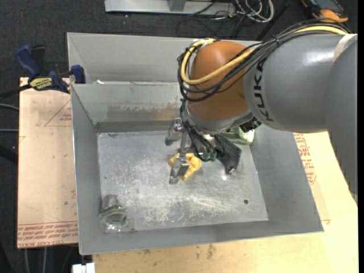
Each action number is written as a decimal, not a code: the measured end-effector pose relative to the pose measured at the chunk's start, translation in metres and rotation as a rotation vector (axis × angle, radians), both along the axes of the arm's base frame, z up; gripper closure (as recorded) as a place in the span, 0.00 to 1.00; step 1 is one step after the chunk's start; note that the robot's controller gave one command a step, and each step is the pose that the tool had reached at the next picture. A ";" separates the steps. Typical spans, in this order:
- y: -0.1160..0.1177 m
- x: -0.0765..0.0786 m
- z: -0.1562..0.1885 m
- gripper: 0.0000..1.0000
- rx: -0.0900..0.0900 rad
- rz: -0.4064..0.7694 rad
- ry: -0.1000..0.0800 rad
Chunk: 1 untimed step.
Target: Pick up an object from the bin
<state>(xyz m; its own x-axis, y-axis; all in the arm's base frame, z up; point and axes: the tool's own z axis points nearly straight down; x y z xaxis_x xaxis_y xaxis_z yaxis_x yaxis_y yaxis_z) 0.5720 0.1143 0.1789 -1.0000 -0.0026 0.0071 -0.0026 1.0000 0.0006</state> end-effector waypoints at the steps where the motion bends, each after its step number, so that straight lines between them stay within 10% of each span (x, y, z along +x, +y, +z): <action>1: -0.001 0.002 0.004 0.00 0.001 -0.002 -0.008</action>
Offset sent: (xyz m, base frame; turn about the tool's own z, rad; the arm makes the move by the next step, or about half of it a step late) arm 0.0552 -0.0613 -0.0547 -0.2638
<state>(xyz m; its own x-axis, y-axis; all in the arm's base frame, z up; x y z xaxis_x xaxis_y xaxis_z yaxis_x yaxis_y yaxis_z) 0.5739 0.1138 0.1832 -1.0000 -0.0002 -0.0006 -0.0002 1.0000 0.0013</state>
